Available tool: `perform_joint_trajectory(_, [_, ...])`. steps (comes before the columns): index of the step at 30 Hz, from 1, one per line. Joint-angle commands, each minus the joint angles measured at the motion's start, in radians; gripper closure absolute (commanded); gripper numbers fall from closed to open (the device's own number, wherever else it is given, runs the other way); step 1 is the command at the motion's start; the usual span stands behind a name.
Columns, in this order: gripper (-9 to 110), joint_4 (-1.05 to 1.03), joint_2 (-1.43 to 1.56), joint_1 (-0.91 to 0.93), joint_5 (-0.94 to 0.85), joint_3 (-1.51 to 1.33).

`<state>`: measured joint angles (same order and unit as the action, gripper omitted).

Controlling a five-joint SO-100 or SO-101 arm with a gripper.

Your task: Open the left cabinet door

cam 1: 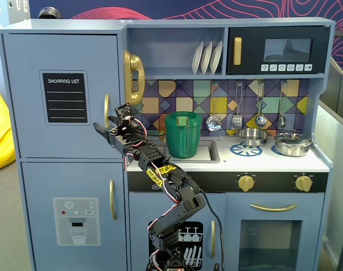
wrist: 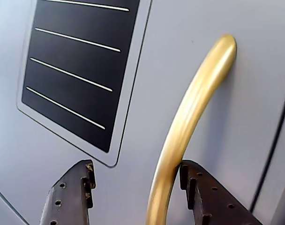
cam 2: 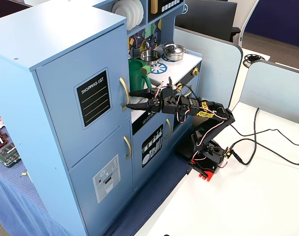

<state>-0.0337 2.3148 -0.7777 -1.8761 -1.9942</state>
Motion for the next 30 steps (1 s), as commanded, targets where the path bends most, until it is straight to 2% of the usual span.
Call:
perform_joint_trajectory(1, [87,0.035,0.002,-0.078,-0.051,0.067])
perform_joint_trajectory(6, [88,0.043,0.025,-0.149,-0.104,0.046])
perform_joint_trajectory(14, [90,0.051,0.107,-0.164,-0.13,-0.032])
perform_joint_trajectory(22, [91,0.014,0.282,-0.101,-0.089,-0.155])
perform_joint_trajectory(30, [91,-0.14,0.459,0.0,-0.041,-0.21])
